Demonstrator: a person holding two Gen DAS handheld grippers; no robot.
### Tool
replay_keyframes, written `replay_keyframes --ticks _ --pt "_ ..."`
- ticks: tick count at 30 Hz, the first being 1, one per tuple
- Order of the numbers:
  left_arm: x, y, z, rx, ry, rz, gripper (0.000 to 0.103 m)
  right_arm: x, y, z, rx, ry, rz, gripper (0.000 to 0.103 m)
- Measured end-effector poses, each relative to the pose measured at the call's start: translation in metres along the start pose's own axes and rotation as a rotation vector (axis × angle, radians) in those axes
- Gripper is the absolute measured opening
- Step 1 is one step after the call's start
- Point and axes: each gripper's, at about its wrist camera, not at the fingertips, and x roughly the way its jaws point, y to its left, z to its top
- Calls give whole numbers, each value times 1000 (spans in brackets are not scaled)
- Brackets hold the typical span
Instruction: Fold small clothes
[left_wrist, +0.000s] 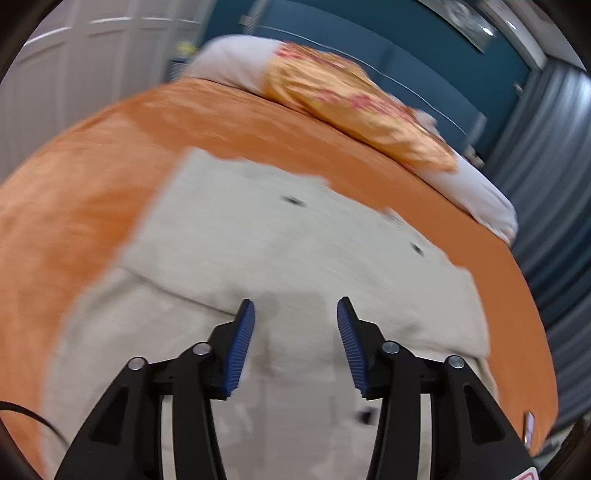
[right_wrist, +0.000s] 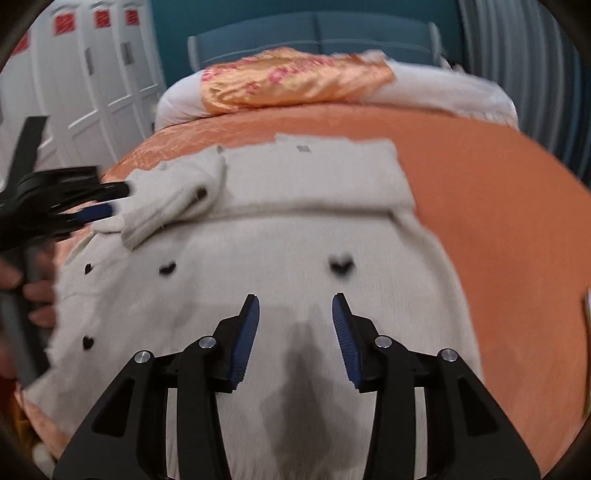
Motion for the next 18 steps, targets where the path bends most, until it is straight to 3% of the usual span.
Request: replay_keyframes --ticks 3,4,9,15,17,18 --pt "3 39 14 -98 18 34 45 17 34 26 -137 -38 72 47" --pt "7 51 16 -144 31 27 45 24 51 34 -196 -51 95 52" --pt "17 83 18 -278 62 -12 45 56 131 43 -489 -89 130 56" --pt "25 99 19 -327 70 -43 45 106 190 41 -634 -14 158 58" --pt "27 101 21 -325 73 -37 43 120 192 46 -633 18 150 19" --pt "28 101 21 -320 73 -38 42 124 186 53 -593 35 166 5"
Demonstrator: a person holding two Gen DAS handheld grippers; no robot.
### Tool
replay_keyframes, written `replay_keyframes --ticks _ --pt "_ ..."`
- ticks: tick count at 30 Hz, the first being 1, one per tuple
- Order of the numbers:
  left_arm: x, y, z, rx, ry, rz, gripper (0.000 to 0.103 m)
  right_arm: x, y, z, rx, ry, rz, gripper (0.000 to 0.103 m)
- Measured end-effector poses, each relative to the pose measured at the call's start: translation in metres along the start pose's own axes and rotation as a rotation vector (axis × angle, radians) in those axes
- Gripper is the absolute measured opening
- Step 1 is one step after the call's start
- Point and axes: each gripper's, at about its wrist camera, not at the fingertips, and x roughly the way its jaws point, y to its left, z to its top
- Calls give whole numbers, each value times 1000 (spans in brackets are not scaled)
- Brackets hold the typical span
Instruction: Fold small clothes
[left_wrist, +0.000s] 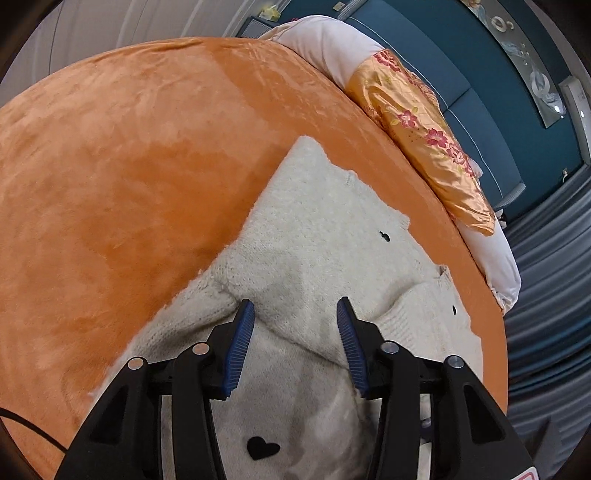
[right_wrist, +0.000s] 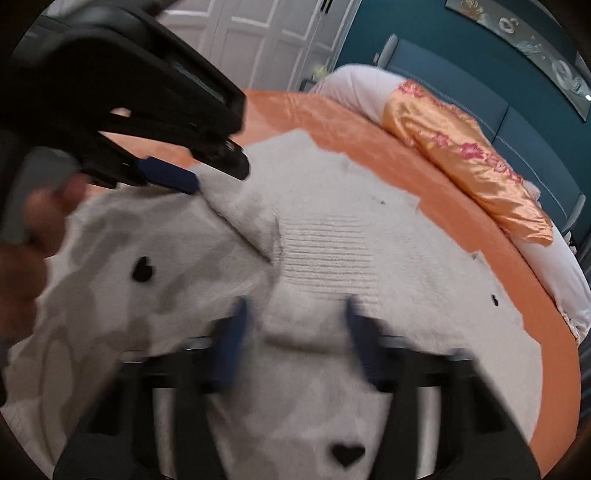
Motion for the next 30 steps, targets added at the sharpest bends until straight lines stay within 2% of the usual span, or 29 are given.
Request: replay_keyframes --ticks 2,3,4,5,6,7,8,9,11,13,14,15,17,18,19,21,26,27,28,29,30 --pt "2 1 2 8 4 6 41 -22 -38 6 164 -92 6 4" --pt "2 1 3 7 3 5 41 -34 -54 8 234 -126 -11 4" --pt "1 2 4 4 0 6 41 -54 -85 6 355 -181 -39 4" --pt "0 3 4 4 -5 6 41 -68 -106 -1 440 -213 -53 4" --pt "-2 2 5 4 -11 10 41 -90 -148 -17 603 -259 -86 4" --pt "-2 2 5 6 -16 13 41 -101 -176 -34 711 -277 -110 4" --pt "-3 2 5 7 -21 19 41 -108 -199 -51 800 -279 -136 5" --pt "-3 1 4 6 -24 25 41 -110 -232 -82 931 -242 -179 5" --pt "-1 -1 2 -1 -15 25 41 -90 -264 -127 1045 -116 -180 6" --pt "-1 -4 -1 -11 -12 28 41 -71 -270 -152 1048 5 -229 5" --pt "-2 -6 -3 -12 -12 25 44 -68 -270 -160 1047 23 -238 5" --pt "-3 -10 -6 -11 -10 16 45 -74 -266 -168 1067 -14 -215 6" --pt "-5 -14 -9 -11 -3 8 51 -87 -258 -171 1094 -77 -174 21" --pt "-5 -16 -11 -19 -1 -1 56 -93 -253 -169 1085 -104 -174 40" --pt "-5 -17 -11 -27 -1 -9 57 -96 -250 -168 1071 -123 -179 48" --pt "-2 -18 -12 -39 4 -8 59 -94 -248 -165 1052 -128 -142 49" --pt "16 -11 -8 -103 22 25 58 -65 -241 -157 1029 -54 -90 48" --pt "18 -9 -6 -110 11 28 50 -59 -238 -157 1023 -34 -78 46" --pt "18 -8 -4 -102 2 40 42 -55 -238 -154 1017 -25 -66 32" --pt "19 -9 -2 -85 -8 42 20 -54 -236 -153 1013 -15 -63 12" --pt "19 -11 1 -65 -13 41 4 -57 -236 -147 1008 -25 -67 8"
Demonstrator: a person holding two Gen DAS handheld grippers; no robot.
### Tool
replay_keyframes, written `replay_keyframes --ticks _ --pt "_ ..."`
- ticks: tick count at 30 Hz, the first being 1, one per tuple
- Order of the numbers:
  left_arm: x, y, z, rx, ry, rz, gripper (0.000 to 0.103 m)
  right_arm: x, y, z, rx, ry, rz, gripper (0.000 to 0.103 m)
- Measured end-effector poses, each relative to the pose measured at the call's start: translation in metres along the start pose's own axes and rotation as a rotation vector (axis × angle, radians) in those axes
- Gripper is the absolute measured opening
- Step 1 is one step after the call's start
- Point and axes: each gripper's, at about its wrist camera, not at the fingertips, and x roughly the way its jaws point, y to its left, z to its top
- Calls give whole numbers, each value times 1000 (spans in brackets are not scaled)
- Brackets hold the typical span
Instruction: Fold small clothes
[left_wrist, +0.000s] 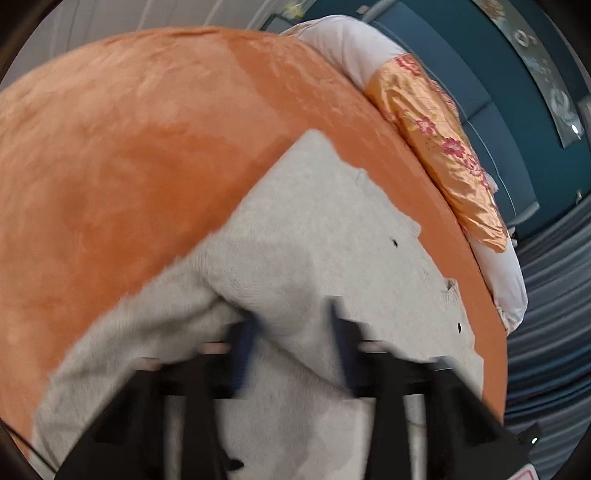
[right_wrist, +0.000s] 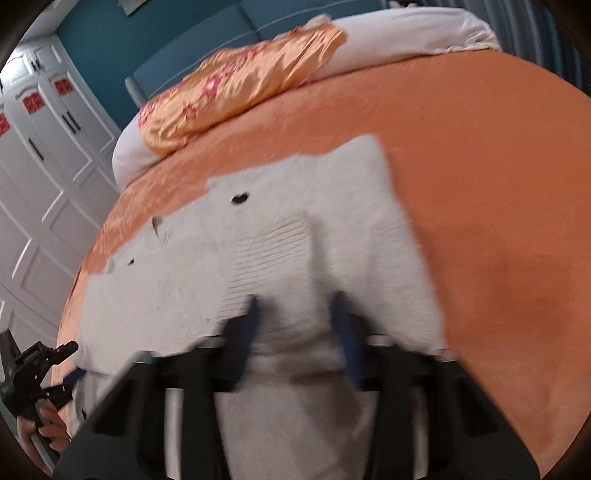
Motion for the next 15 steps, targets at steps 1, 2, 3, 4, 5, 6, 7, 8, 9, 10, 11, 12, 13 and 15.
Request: replay_keyframes --ticks 1,2,3,4,5,6,7,8,9,10,11,12,13,15 --pt "-2 -2 3 16 -9 -8 4 -13 3 1 2 -45 23 8" --pt "-10 -6 7 33 -51 -22 4 -38 12 8 -3 -149 108 6" --pt "-17 -9 10 49 -83 -27 4 -57 18 12 -14 -218 161 6" --pt "-28 -13 13 80 -139 -30 4 -73 23 15 -28 -278 203 6" --pt "-37 -16 14 99 -186 -18 4 -84 25 16 -39 -326 234 6" --pt "-41 -17 15 113 -217 4 4 -81 20 16 -30 -324 210 6" --pt "-38 -15 15 114 -212 23 4 -63 14 15 -24 -267 168 6" --pt "-29 -10 15 108 -180 41 4 -29 2 11 -15 -150 73 6" --pt "-12 -2 12 96 -119 72 4 -6 -5 7 -12 -73 12 6" --pt "-2 3 8 92 -81 92 4 11 -11 0 -7 -16 -32 5" --pt "4 6 3 96 -63 107 4 10 -12 -2 5 -31 -18 5" --pt "5 7 -2 110 -65 112 4 -5 -8 0 12 -80 21 5" --pt "3 7 -4 120 -76 112 4 -20 -4 3 18 -139 61 5" --pt "0 6 -6 129 -89 113 5 -39 0 6 6 -216 89 5"
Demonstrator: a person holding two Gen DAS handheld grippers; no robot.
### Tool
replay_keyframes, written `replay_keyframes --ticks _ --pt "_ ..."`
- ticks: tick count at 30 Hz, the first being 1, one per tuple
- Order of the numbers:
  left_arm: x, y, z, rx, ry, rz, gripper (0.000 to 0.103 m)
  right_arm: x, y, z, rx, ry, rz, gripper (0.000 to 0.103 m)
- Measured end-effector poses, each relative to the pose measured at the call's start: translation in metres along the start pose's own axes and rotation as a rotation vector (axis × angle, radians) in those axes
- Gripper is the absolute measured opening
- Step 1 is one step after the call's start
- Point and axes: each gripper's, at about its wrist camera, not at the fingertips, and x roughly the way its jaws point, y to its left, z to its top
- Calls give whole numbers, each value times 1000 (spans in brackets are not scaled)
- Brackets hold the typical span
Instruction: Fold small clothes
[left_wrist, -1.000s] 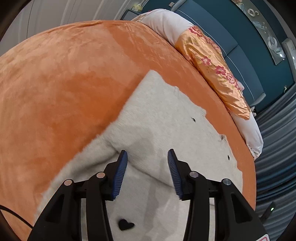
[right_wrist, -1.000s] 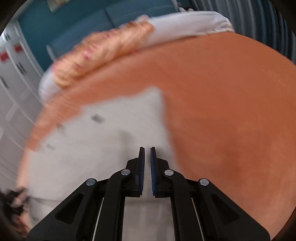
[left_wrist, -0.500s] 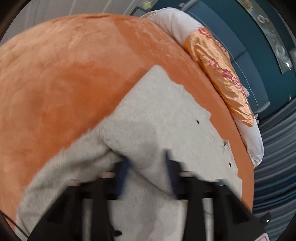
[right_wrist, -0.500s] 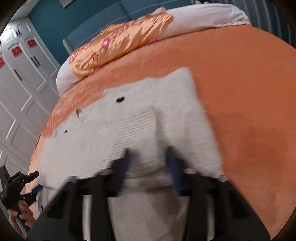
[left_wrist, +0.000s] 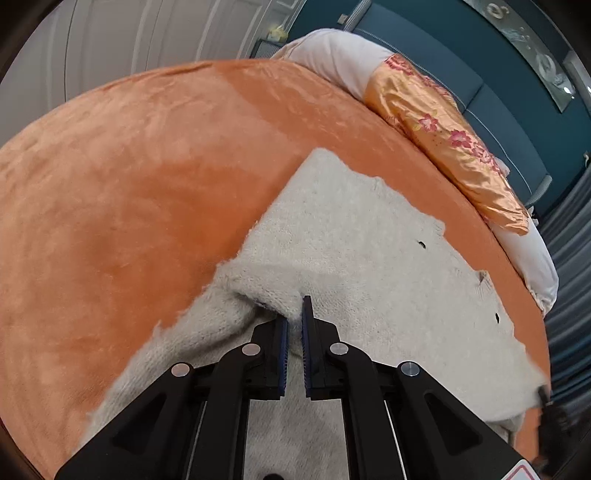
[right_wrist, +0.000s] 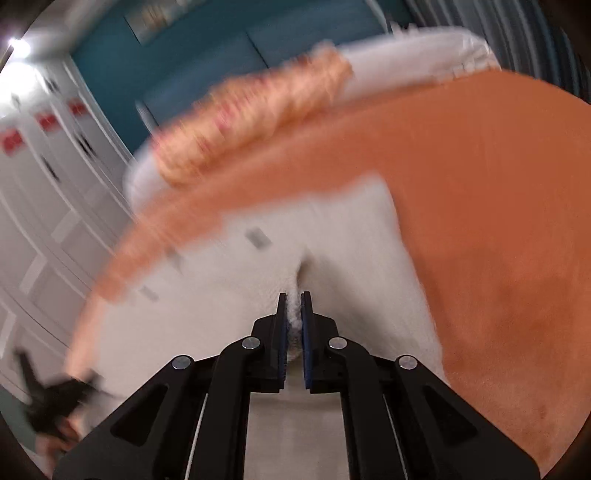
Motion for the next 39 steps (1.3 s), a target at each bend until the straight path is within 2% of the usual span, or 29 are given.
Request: replay_keyframes --ticks 2,3,4,6,7,9,11,12,16,17,18,19,20,23,25,28,29,31,33,37,39 --pt "6 0 -1 -1 14 12 6 19 -8 -6 -23 64 -58 5" --pt "10 0 -1 0 23 22 6 43 -21 -17 -19 173 -120 5" --pt "11 -2 -2 10 20 30 7 48 -26 -23 -2 205 -113 5" --pt "8 -6 -2 40 11 46 16 35 -20 -16 -5 167 -96 7" --pt "3 -6 -2 44 4 37 17 27 -16 -11 -13 142 -97 10" --pt "-8 -2 -3 33 -8 16 32 17 -10 -6 -33 114 -112 15" --pt "-15 3 -1 16 -23 3 39 23 -6 -2 -69 123 -117 32" --pt "-15 5 1 8 -22 -4 41 26 -5 0 -78 125 -123 33" --pt "-5 14 9 -59 13 4 41 67 1 3 -111 196 -142 36" --pt "-2 15 11 -68 8 9 39 78 4 0 -128 207 -140 21" --pt "-1 14 12 -66 4 16 28 82 12 0 -165 214 -136 11" --pt "0 10 14 -48 -6 33 22 81 21 4 -191 193 -128 5" --pt "-1 7 15 -29 -21 43 9 69 29 9 -194 135 -99 5" --pt "-7 4 21 -12 -76 40 7 22 42 28 -167 -48 -19 4" --pt "-3 8 21 -20 -78 52 6 20 34 29 -150 -76 -54 4" --pt "12 13 15 -14 -38 86 6 84 -7 6 -130 185 -245 2" --pt "13 12 13 1 -41 94 7 88 -13 2 -106 204 -238 1" --pt "9 8 12 31 -42 106 7 69 -8 11 -78 137 -185 2" --pt "9 4 9 61 -36 126 12 58 -2 14 -77 122 -155 2" --pt "0 -9 3 132 -19 175 16 40 11 6 -124 120 -204 7" --pt "-5 -12 -1 162 -15 192 17 26 12 -2 -122 133 -174 13"
